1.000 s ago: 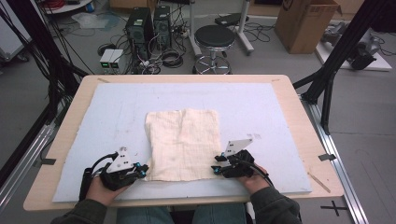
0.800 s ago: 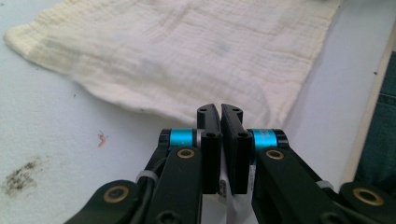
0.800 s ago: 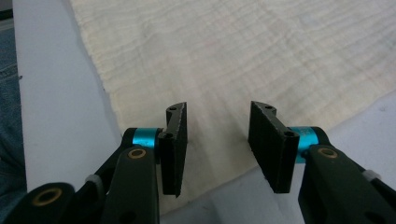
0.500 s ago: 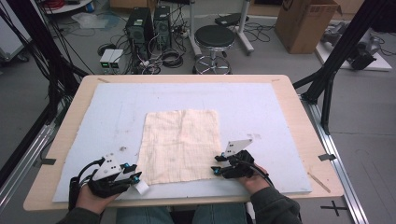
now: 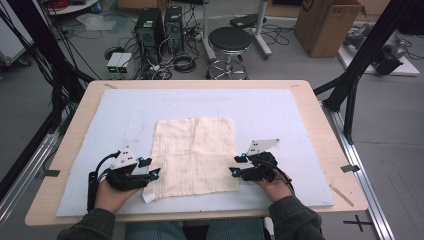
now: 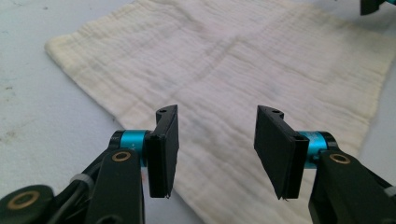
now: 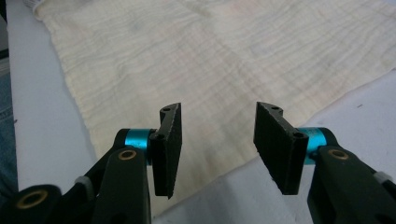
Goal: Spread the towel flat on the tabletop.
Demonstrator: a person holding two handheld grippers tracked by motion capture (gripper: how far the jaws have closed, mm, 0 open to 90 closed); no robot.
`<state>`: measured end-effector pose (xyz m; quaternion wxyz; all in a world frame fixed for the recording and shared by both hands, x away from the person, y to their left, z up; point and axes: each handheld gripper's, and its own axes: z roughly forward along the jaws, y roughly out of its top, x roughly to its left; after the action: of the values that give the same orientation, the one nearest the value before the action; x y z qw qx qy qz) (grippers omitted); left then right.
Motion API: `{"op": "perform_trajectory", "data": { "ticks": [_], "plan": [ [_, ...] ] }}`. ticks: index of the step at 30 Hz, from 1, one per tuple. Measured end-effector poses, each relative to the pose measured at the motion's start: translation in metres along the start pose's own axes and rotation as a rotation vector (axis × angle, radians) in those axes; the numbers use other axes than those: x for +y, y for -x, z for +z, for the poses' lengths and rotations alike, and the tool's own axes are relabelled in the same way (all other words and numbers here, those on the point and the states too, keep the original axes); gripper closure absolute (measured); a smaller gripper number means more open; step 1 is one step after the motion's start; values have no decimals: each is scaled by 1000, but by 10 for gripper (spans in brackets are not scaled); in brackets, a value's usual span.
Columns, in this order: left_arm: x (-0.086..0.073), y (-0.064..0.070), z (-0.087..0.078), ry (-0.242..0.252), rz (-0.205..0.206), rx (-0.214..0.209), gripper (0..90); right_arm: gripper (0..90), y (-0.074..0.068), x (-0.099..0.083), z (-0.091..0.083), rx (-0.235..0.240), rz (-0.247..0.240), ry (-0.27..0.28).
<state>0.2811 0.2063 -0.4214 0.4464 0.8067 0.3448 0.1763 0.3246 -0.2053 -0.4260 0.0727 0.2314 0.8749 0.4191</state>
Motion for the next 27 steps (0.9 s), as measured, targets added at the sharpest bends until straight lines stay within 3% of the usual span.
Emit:
{"op": "perform_trajectory", "data": {
  "ticks": [2, 7, 13, 21, 27],
  "plan": [
    [1, -4, 5, -1, -8, 12, 498, 517, 1, 0, 2, 4, -10, -5],
    [2, -12, 11, 0, -26, 39, 488, 517, 11, 1, 3, -20, 16, -15],
    [0, -13, 10, -16, -12, 38, 484, 564, 24, 2, 1, -30, 45, -19],
    [-6, -14, 13, -49, -12, 34, 485, 585, 5, -8, 0, 42, -43, -45],
    [-10, -15, 17, -80, -16, 25, 484, 591, 0, -9, 8, 100, -69, -80]
  ]
}}
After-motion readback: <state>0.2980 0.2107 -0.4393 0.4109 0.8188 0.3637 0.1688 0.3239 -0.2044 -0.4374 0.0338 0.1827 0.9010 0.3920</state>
